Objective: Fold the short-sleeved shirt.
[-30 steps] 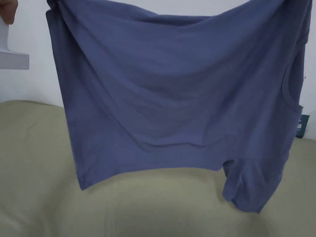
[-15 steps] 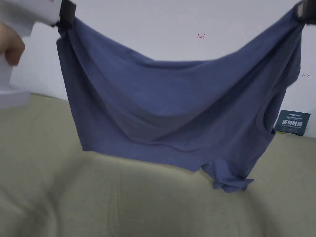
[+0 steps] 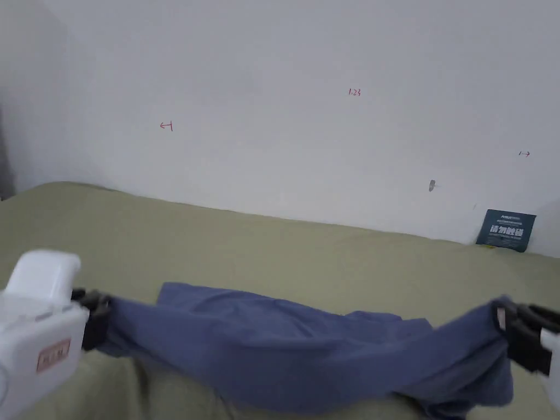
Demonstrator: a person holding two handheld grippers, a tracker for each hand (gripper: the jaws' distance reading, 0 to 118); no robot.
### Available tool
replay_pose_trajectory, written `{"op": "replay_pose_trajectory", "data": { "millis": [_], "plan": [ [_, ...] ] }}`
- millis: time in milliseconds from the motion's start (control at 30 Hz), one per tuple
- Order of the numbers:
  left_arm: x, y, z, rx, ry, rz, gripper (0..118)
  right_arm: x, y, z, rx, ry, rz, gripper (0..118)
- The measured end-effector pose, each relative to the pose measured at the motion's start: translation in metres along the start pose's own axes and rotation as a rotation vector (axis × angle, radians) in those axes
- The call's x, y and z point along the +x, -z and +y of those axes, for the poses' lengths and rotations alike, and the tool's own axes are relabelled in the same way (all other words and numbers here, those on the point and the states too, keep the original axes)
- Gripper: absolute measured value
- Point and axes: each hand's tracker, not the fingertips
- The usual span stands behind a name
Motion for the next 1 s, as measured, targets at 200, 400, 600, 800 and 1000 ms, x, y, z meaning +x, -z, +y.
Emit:
{"op": "replay_pose_trajectory", "data": {
  "millis": [200, 400, 600, 800, 1000],
  "plan": [
    [-0.025, -0.019, -0.077, -0.102, -0.074, 0.018, 4, -0.008, -0.051, -0.073, -0.062, 0.095, -0.045, 0],
    [-0.046, -0.033, -0.101, -0.127, -0.098, 0.033, 4, -0.002, -0.072, -0.118, -0.183, 0.128, -0.044, 1],
    [-0.044, -0.040, -0.128, -0.190, -0.021, 0.059, 4, -0.009, -0.084, -0.146, -0.265, 0.108, -0.045, 1],
    [-0.041, -0.073, -0.126, -0.139, -0.172, 0.016, 64, -0.018, -0.105, -0.138, -0.272, 0.184, 0.014, 72],
    [-0.015, -0.141, -0.090, 0.134, -0.224, -0.120, 118, -0.050, -0.162, -0.100, 0.017, 0.226, 0.182, 100]
  ]
}}
